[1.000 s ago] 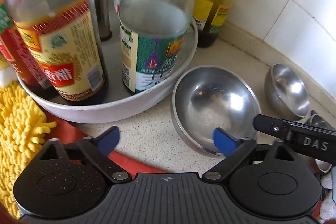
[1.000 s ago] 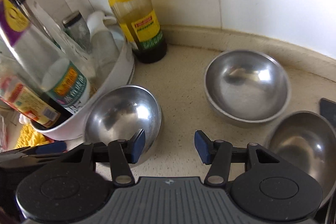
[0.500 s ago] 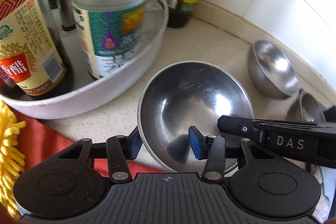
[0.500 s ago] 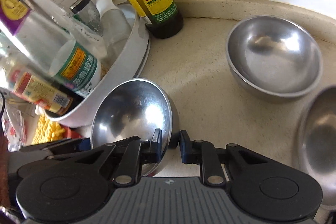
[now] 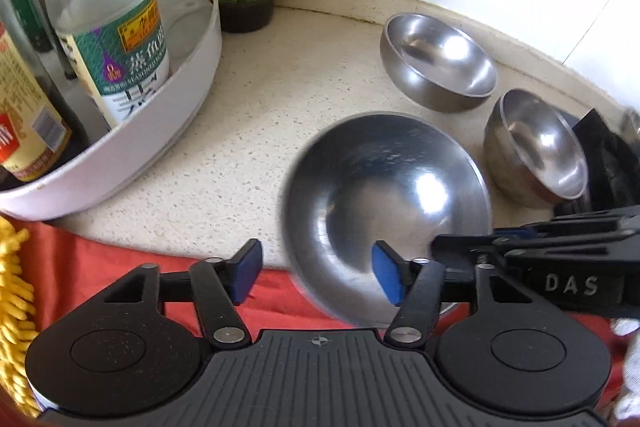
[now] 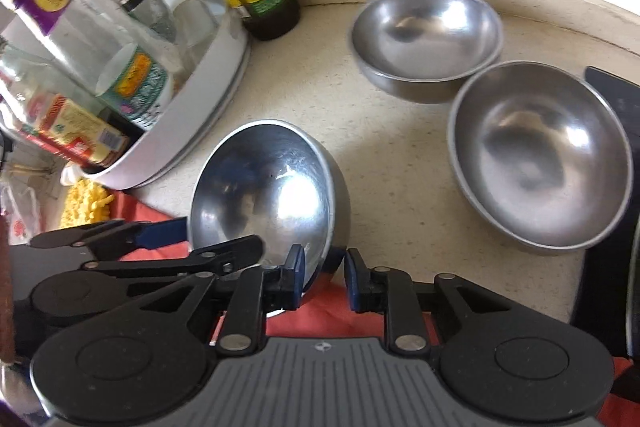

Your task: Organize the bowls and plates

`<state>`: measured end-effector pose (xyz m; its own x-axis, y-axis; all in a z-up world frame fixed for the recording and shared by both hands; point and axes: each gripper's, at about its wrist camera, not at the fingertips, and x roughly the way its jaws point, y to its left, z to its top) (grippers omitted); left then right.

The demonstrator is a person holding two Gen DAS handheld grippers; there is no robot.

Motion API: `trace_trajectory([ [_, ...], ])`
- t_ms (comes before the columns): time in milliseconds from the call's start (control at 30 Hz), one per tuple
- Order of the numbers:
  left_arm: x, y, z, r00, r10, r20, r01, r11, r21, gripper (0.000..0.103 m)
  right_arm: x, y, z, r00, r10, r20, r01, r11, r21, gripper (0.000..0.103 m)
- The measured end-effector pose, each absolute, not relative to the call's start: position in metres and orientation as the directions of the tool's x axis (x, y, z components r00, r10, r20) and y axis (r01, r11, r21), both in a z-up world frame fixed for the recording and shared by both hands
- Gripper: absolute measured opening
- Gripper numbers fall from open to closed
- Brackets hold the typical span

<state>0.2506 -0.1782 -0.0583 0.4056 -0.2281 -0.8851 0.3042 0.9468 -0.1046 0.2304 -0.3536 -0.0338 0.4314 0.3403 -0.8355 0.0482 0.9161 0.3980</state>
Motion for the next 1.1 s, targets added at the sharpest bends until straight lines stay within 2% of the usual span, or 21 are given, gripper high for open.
trace_trajectory([
  [100,0.243,-0.172,-0.05,0.436,-0.207,-0.876,0.308,0.949,-0.07,0.078,0.223,-0.358,-0.027,0.454,0.332,-0.827,0.052,0.917,0.397,0.028],
  [200,0.239,-0.167,-0.044,0.462,-0.201,-0.864,0.309,0.95,-0.056,0.079,0.214,-0.364,-0.017,0.485,0.303,-0.821,0.051,0.927,0.372,0.036],
  [667,0.222,-0.181,-0.01,0.555,-0.193,-0.809,0.373,0.927,0.035,0.084,0.17,-0.415,0.009,0.59,0.208,-0.78,0.145,0.924,0.355,0.038],
  [1100,0.26,-0.216,0.011,0.535,-0.257,-0.805,0.409,0.913,-0.019,0.088,0.193,-0.458,0.017,0.622,0.124,-0.773,0.19,0.934,0.303,0.039],
])
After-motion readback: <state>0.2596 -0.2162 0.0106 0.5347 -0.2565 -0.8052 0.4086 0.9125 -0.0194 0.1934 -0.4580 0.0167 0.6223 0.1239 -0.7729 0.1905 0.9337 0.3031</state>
